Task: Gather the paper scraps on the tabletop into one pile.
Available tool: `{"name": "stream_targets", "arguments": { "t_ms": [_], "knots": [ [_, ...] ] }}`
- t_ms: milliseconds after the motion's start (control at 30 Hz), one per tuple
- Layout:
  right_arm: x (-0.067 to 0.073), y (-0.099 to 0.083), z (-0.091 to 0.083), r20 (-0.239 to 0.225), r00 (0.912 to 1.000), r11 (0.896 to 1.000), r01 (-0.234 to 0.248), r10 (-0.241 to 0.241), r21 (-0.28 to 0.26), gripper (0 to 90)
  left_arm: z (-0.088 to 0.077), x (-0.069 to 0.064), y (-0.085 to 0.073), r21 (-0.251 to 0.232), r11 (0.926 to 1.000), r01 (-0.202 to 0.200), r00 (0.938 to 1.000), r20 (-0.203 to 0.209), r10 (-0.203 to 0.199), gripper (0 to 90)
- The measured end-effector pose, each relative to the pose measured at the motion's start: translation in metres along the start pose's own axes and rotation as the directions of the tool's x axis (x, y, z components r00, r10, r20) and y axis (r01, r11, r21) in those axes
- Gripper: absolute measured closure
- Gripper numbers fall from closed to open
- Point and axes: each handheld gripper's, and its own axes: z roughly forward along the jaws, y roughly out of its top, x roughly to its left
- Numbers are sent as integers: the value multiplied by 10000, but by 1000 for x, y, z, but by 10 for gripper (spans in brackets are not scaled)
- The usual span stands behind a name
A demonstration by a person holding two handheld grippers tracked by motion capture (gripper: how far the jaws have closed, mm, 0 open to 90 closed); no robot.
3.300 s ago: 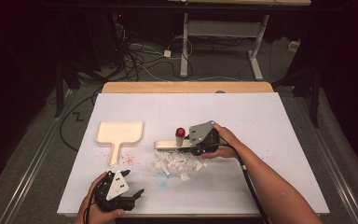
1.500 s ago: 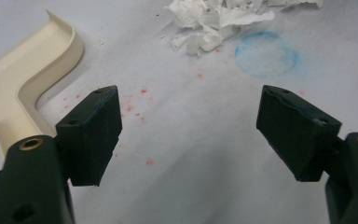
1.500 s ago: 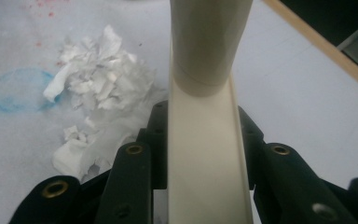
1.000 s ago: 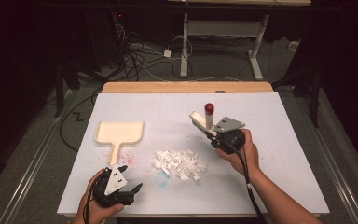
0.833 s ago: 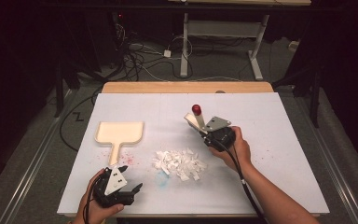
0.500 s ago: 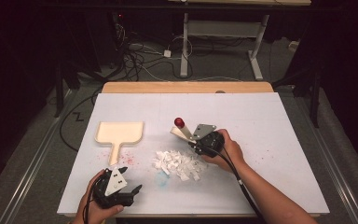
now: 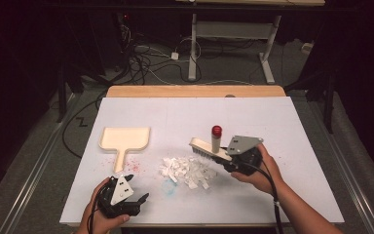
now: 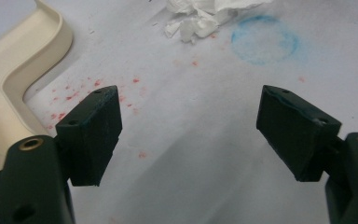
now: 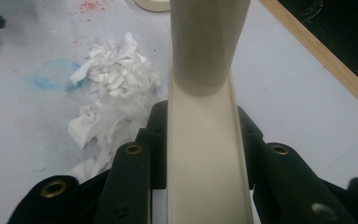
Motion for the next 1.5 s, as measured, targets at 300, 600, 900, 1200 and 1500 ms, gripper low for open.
{"name": "stream_targets", "arguments": {
  "t_ms": [300,600,900,1200,1500],
  "knots": [
    [2,-40,-44,-44,9997,9983,-235,237,538,679,0,-1,0,66,10000,-38,10000,-52,38,216],
    [20,-58,-40,-956,9953,9919,-12,134,1269,679,3,-2,3,131,9997,-191,9998,-1,191,216],
    [34,-25,-5,-1189,9923,9930,477,-348,1076,678,4,-1,3,83,9999,-138,9999,52,138,216],
    [33,-5,16,-1153,9929,9985,330,-278,435,679,2,0,0,69,9999,-88,10000,47,88,216],
    [27,-12,-20,-815,9967,9989,16,-54,-474,679,-2,0,-1,-8,10000,-36,10000,-60,36,216]
  ]
}}
